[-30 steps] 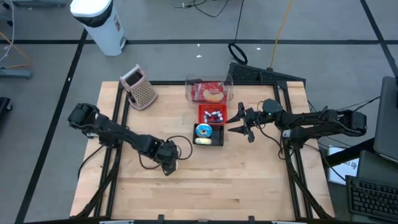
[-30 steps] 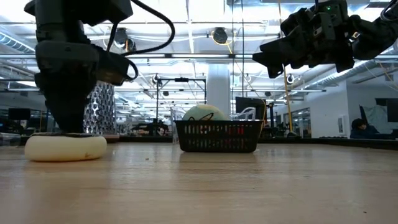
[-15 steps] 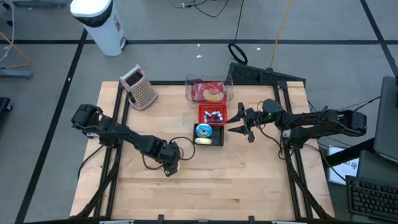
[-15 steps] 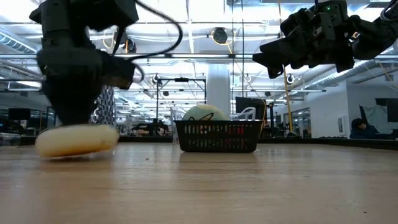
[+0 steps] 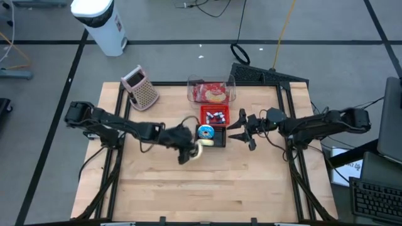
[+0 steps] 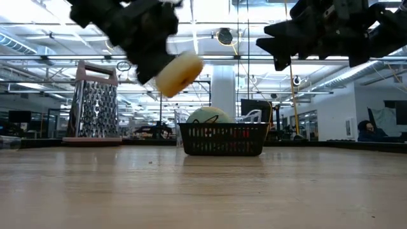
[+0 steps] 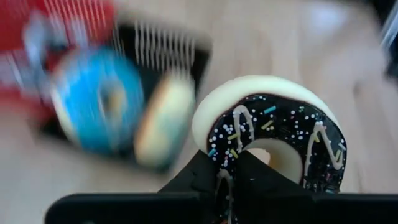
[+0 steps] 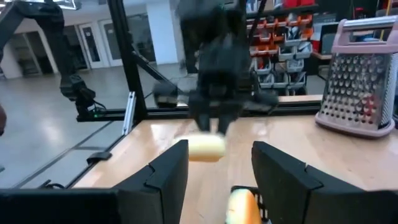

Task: Pick & Place Food Item
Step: Put the black doughnut into the black bin

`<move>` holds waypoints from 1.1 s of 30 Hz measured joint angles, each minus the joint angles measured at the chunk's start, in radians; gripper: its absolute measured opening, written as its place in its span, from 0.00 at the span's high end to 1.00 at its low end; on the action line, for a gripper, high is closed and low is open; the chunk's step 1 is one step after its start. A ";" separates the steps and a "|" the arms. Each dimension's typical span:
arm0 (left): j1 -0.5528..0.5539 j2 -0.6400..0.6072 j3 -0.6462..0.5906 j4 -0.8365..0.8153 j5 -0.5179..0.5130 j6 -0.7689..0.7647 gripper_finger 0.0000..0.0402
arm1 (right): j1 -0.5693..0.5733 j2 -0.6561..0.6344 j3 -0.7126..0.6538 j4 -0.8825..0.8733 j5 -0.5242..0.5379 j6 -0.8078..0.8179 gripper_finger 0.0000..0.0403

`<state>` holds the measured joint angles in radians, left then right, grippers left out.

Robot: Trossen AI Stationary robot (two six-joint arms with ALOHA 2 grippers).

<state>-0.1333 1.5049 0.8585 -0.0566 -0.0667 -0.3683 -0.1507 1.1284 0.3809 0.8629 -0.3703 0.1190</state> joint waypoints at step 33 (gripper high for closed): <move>0.125 0.049 0.002 0.459 -0.466 0.636 0.91 | 0.092 0.482 0.312 0.119 0.552 0.177 0.23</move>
<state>-0.0079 1.5534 0.8600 0.4026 -0.5331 0.2680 -0.0586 1.6104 0.6925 0.9820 0.1820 0.2963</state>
